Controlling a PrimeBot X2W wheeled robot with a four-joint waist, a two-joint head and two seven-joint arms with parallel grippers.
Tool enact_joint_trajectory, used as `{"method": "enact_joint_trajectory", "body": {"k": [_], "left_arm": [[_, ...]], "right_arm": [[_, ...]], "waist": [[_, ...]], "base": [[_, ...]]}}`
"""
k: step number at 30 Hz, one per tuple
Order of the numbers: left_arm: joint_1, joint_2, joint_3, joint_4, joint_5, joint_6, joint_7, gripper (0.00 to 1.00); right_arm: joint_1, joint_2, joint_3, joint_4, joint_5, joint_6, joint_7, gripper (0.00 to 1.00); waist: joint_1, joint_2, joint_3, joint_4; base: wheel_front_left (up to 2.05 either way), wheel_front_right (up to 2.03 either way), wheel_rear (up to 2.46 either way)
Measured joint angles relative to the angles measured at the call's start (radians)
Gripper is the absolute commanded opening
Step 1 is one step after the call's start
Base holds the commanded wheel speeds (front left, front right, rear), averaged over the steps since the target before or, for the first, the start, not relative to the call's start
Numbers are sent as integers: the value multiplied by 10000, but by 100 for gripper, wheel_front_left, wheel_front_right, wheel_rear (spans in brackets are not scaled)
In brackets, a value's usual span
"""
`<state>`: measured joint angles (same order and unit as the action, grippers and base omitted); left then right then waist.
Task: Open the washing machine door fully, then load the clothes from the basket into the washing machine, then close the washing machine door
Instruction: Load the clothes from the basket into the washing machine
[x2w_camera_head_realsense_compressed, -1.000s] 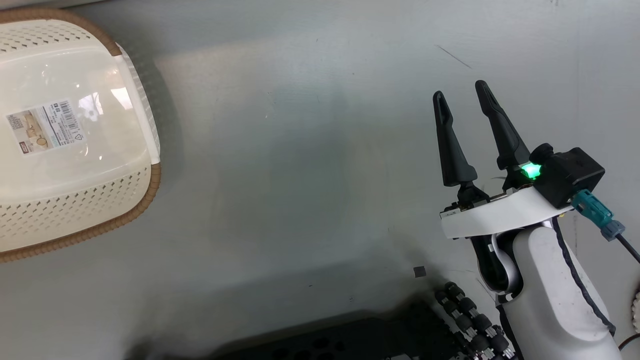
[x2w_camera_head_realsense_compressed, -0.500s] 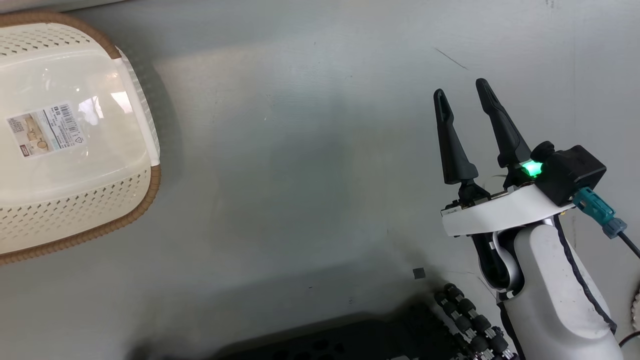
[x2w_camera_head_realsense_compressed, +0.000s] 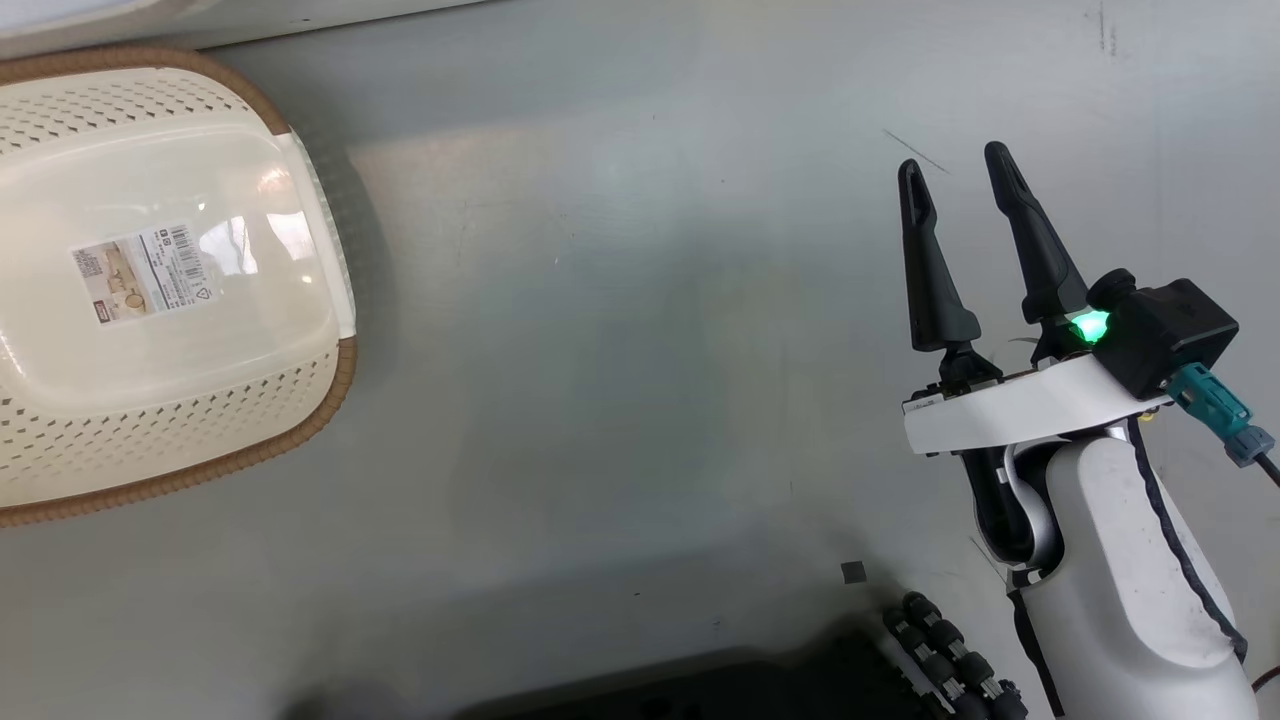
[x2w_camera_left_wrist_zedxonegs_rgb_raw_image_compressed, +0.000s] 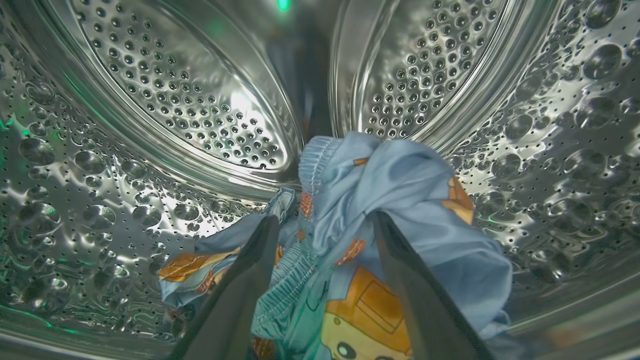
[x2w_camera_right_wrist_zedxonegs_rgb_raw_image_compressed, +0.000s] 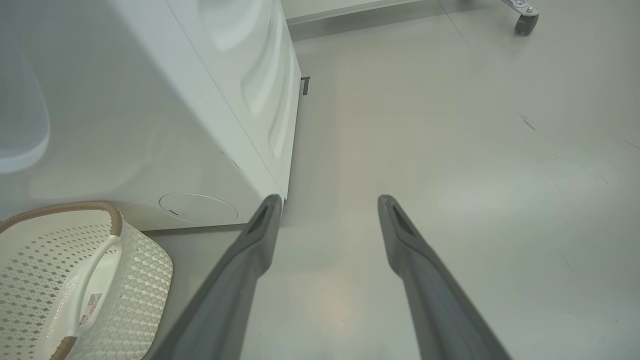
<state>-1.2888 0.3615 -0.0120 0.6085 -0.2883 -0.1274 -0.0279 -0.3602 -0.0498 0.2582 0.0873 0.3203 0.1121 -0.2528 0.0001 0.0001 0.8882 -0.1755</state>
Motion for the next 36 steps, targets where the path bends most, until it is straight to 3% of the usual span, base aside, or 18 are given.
{"method": "enact_joint_trajectory", "body": {"k": [22,36], "left_arm": [[2163,-817,-215,1057,-255,0,-1929,100],[3968,-1076,-215,940,-458,0,-2242,100]], "right_arm": [[45,-8,-481,479,-305,4,-2,100],[480,-10,-596,798,-389,12,0,100]], "waist": [[-1,0,-1936,668],[-1,0,-3517,959]], "base": [[0,0,0],[0,0,0]]}}
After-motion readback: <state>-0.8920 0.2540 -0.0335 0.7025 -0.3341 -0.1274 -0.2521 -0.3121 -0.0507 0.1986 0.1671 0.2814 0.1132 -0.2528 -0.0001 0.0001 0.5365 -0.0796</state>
